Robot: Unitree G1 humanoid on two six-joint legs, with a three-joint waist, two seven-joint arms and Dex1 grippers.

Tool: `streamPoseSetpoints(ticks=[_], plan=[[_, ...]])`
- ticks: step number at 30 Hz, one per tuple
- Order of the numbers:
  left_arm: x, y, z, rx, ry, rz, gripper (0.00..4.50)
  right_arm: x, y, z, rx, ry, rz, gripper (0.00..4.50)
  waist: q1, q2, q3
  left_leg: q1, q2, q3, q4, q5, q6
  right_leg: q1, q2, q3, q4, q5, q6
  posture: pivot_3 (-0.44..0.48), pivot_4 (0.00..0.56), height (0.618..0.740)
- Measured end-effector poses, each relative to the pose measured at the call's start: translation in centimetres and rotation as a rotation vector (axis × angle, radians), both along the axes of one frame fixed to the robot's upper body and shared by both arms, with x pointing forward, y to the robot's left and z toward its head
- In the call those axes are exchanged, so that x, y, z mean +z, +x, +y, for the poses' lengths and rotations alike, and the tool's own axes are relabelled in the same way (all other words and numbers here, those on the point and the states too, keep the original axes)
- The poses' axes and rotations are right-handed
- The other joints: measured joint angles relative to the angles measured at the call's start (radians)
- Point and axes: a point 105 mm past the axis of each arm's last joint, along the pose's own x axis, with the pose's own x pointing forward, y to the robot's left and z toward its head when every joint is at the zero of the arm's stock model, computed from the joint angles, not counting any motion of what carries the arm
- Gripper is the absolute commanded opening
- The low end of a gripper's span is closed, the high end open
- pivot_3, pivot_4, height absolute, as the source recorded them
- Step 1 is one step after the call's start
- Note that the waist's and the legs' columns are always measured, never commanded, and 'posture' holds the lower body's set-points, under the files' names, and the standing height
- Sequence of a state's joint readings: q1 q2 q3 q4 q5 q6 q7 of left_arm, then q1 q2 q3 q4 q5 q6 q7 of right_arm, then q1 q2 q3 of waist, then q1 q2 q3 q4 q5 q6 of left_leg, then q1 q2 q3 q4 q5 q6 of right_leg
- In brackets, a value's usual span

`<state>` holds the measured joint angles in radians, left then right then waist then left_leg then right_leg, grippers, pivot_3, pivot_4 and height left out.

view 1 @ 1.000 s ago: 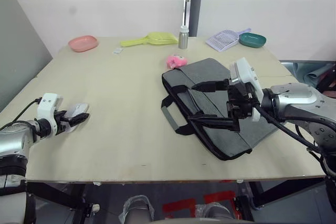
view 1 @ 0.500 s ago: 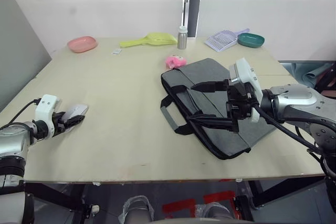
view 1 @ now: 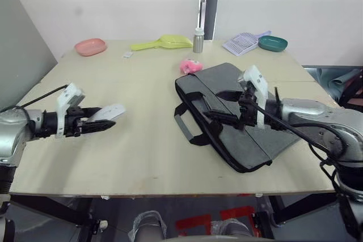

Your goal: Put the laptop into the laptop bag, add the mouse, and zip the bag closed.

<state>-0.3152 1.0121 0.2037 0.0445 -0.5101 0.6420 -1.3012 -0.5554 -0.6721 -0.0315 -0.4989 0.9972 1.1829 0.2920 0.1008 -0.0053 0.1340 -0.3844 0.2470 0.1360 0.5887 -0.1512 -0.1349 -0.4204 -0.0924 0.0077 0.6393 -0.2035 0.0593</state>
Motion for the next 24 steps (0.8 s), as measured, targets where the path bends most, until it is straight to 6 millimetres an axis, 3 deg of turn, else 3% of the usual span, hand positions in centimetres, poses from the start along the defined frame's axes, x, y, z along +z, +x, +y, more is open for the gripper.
streamPoseSetpoints(ticks=[2, 8, 13, 17, 20, 21, 24], plan=[[0.5, 0.0, -1.4, -0.058, 0.006, -0.013, 2.86, -1.1, 0.7, -0.4, -0.062, -0.039, 0.030, 4.50, -0.001, 0.000, 0.000, 0.000, 0.000, 0.000, -0.002, 0.002, -0.004, -0.001, 0.000, 0.000, 0.000, -0.001, -0.001, 0.000, 0.150, 0.740], [1.3, -0.3, -4.4, -0.226, 0.018, -0.058, 2.86, -4.0, 1.6, 0.7, -0.109, -0.130, 0.081, 4.50, -0.006, 0.000, 0.000, -0.001, 0.000, 0.002, -0.008, 0.004, -0.009, -0.003, 0.001, 0.000, -0.003, -0.003, -0.001, 0.000, 0.150, 0.740], [1.0, -0.4, -5.2, -0.308, 0.063, -0.081, 2.86, -5.2, 1.7, 1.7, -0.120, -0.167, 0.085, 4.50, -0.005, 0.000, 0.000, -0.002, 0.000, 0.002, -0.010, 0.004, -0.010, -0.004, 0.001, -0.001, -0.004, -0.004, -0.001, 0.000, 0.150, 0.740], [0.5, -0.4, -5.4, -0.342, 0.072, -0.076, 2.86, -7.2, 1.9, 1.3, -0.144, -0.258, 0.093, 4.50, -0.002, 0.000, 0.000, -0.002, 0.000, 0.002, -0.011, 0.004, -0.010, -0.004, 0.001, -0.001, -0.005, -0.004, -0.001, 0.000, 0.150, 0.740], [0.5, 0.0, -5.7, -0.357, 0.092, -0.090, 2.86, -7.5, 2.5, 0.8, -0.165, -0.286, 0.063, 4.50, -0.001, 0.000, 0.000, -0.001, 0.000, 0.002, -0.010, 0.004, -0.010, -0.004, 0.001, -0.001, -0.004, -0.003, -0.001, 0.000, 0.150, 0.740], [0.5, 0.2, -5.7, -0.356, 0.110, -0.098, 2.86, -7.6, 2.7, 0.6, -0.171, -0.291, 0.057, 3.98, -0.002, 0.000, 0.000, 0.000, 0.000, 0.002, -0.010, 0.004, -0.010, -0.003, 0.001, 0.000, -0.004, -0.003, -0.001, 0.000, 0.150, 0.740], [0.1, 1.5, -5.3, -0.307, 0.158, -0.115, 2.86, -7.8, 3.0, 0.4, -0.174, -0.315, 0.032, 3.01, -0.001, 0.000, 0.000, 0.000, 0.000, 0.002, -0.010, 0.004, -0.011, -0.003, 0.001, 0.000, -0.002, -0.003, -0.001, 0.000, 0.150, 0.740]])
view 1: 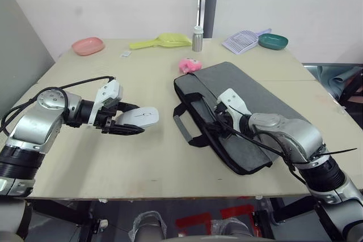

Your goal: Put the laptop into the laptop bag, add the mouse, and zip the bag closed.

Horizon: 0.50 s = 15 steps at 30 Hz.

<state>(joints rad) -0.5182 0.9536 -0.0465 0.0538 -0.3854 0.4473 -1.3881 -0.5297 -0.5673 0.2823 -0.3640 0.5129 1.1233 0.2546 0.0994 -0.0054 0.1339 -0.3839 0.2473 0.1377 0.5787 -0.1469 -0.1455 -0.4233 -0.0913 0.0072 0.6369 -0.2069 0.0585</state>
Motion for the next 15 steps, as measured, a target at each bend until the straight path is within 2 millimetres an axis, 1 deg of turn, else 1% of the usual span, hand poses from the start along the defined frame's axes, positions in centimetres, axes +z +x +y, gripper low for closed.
streamPoseSetpoints(ticks=[2, 5, 9, 11, 13, 15], plan=[[-0.2, 0.6, -0.1, 0.020, -0.005, -0.003, 2.86, -0.2, -0.1, 0.0, 0.014, -0.003, -0.006, 2.34, 0.000, 0.000, 0.000, 0.000, 0.000, 0.000, 0.000, 0.000, 0.000, 0.000, 0.000, 0.000, 0.000, 0.000, 0.000, 0.000, 0.150, 0.740], [-0.3, 0.9, -0.6, 0.031, -0.020, 0.000, 2.86, -0.3, -0.3, 0.2, 0.039, 0.001, -0.008, 1.35, -0.001, 0.000, 0.000, 0.000, 0.000, 0.000, 0.001, 0.000, 0.000, 0.000, 0.000, 0.000, 0.000, 0.000, 0.000, 0.000, 0.150, 0.740], [-0.3, 1.7, -1.1, 0.093, -0.053, 0.030, 2.86, -0.3, -0.4, 0.7, 0.051, 0.027, 0.003, 0.02, 0.001, 0.000, 0.000, 0.000, 0.000, -0.001, 0.002, 0.000, 0.000, 0.000, 0.000, 0.000, 0.003, 0.000, 0.000, 0.000, 0.150, 0.740], [-0.1, 2.2, -1.5, 0.118, -0.060, 0.027, 2.86, 0.0, -0.2, 1.2, 0.027, 0.084, 0.019, 0.02, -0.001, 0.000, 0.000, 0.000, 0.000, -0.001, 0.004, 0.000, 0.000, 0.000, 0.000, 0.000, 0.004, 0.000, 0.000, 0.000, 0.150, 0.740], [-0.3, 2.5, -2.0, 0.123, -0.051, 0.025, 2.86, 0.9, -0.1, 1.6, 0.013, 0.167, 0.031, 0.02, -0.002, 0.000, 0.000, 0.000, 0.000, -0.001, 0.004, 0.001, 0.000, -0.001, 0.000, 0.001, 0.005, 0.000, 0.000, 0.000, 0.150, 0.740], [-0.9, 2.7, -2.8, 0.119, -0.033, 0.025, 2.86, 2.2, 0.0, 1.7, 0.016, 0.234, 0.034, 0.02, -0.005, 0.000, 0.000, -0.001, 0.000, -0.001, 0.004, 0.001, 0.000, -0.001, 0.000, 0.000, 0.005, 0.000, 0.000, 0.000, 0.150, 0.740]])
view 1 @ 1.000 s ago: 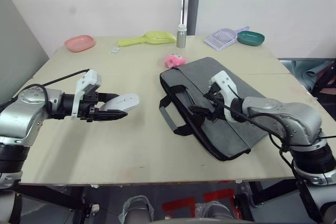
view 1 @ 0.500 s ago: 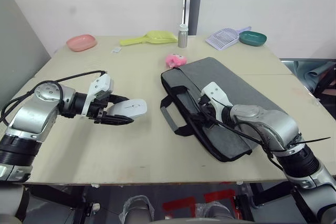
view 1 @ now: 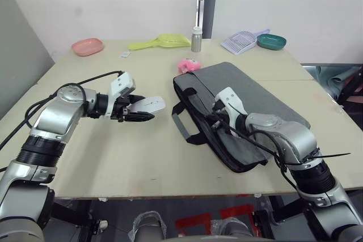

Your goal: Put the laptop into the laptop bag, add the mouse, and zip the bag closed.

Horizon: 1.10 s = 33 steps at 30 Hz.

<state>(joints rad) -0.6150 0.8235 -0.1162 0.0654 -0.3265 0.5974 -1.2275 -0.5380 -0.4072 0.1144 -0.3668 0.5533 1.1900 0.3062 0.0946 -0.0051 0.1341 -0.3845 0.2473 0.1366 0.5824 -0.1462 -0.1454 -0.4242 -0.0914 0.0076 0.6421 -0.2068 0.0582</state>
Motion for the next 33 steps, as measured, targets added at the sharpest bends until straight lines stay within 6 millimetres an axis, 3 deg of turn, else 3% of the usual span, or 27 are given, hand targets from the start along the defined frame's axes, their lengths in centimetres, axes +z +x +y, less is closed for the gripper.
streamPoseSetpoints(ticks=[7, 13, 18, 26, 33], plan=[[-1.5, 0.5, -2.3, -0.014, 0.029, 0.012, 2.86, 7.5, 0.9, -1.2, -0.004, 0.136, -0.219, 0.02, 0.000, 0.001, 0.001, -0.001, 0.000, 0.000, -0.002, 0.000, 0.000, -0.001, 0.001, 0.000, -0.002, 0.000, -0.001, 0.000, 0.150, 0.740], [-1.3, 1.4, -4.2, -0.030, 0.017, -0.022, 2.86, 11.4, 0.8, -2.4, 0.000, 0.265, -0.345, 0.02, 0.002, 0.003, 0.003, -0.006, 0.000, 0.000, -0.003, 0.000, 0.000, -0.005, 0.001, -0.001, -0.002, 0.000, -0.001, 0.000, 0.150, 0.740], [-0.9, 2.9, -5.3, -0.006, -0.006, -0.067, 2.86, 11.9, -0.1, -2.1, 0.052, 0.274, -0.367, 0.02, 0.005, 0.004, 0.003, -0.015, 0.000, -0.003, -0.002, 0.002, 0.003, -0.011, 0.001, -0.004, -0.002, 0.000, -0.001, 0.000, 0.150, 0.740], [-0.8, 4.7, -8.6, -0.045, 0.008, -0.137, 2.86, 9.5, -1.1, -0.8, 0.122, 0.215, -0.312, 0.02, 0.014, 0.004, 0.004, -0.016, 0.000, -0.004, -0.001, 0.002, 0.003, -0.010, 0.001, -0.005, -0.003, 0.000, -0.001, 0.000, 0.150, 0.740], [-2.9, 5.0, -11.3, -0.080, 0.047, -0.125, 2.86, 9.2, -1.1, -0.4, 0.125, 0.198, -0.317, 0.02, 0.011, 0.004, 0.004, -0.016, 0.000, -0.005, 0.000, 0.002, 0.003, -0.010, 0.000, -0.005, -0.002, 0.000, -0.001, 0.000, 0.150, 0.740]])
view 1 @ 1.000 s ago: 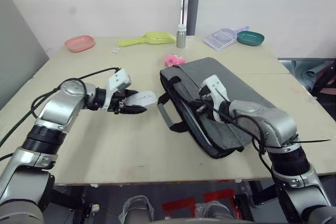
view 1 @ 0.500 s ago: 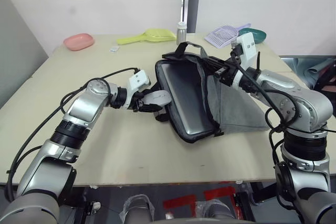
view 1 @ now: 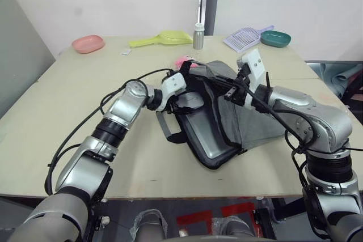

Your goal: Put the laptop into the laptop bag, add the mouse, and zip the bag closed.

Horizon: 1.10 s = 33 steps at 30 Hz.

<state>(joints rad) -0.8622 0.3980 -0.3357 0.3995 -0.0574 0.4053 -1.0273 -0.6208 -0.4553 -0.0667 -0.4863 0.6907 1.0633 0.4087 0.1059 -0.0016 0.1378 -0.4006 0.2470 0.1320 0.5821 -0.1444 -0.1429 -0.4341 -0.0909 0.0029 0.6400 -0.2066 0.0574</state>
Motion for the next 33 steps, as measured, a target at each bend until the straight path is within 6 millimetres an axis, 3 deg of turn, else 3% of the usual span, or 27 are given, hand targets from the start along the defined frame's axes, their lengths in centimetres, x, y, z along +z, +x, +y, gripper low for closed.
streamPoseSetpoints(ticks=[9, 19, 33], plan=[[-0.3, 0.8, -3.1, 0.046, -0.041, -0.061, 2.86, -0.1, 0.1, 0.0, -0.011, -0.007, -0.003, 0.02, 0.000, 0.000, 0.000, 0.000, 0.000, -0.001, 0.001, 0.003, 0.005, 0.000, 0.000, 0.000, 0.001, 0.000, 0.000, 0.000, 0.150, 0.740], [-0.2, -0.6, -1.9, 0.026, -0.062, -0.060, 2.86, -0.1, 0.1, -0.1, -0.010, -0.010, -0.002, 0.02, 0.001, 0.000, 0.000, 0.000, 0.000, -0.001, 0.001, 0.003, 0.005, 0.000, 0.000, 0.000, 0.000, 0.000, 0.000, 0.000, 0.150, 0.740], [0.1, -1.0, -2.2, 0.075, -0.128, -0.081, 2.86, -0.1, 0.2, -0.1, -0.005, -0.011, -0.005, 0.02, 0.000, 0.000, 0.000, 0.000, 0.000, -0.001, 0.001, 0.003, 0.004, 0.000, 0.000, 0.000, 0.000, 0.000, 0.000, 0.000, 0.150, 0.740]])
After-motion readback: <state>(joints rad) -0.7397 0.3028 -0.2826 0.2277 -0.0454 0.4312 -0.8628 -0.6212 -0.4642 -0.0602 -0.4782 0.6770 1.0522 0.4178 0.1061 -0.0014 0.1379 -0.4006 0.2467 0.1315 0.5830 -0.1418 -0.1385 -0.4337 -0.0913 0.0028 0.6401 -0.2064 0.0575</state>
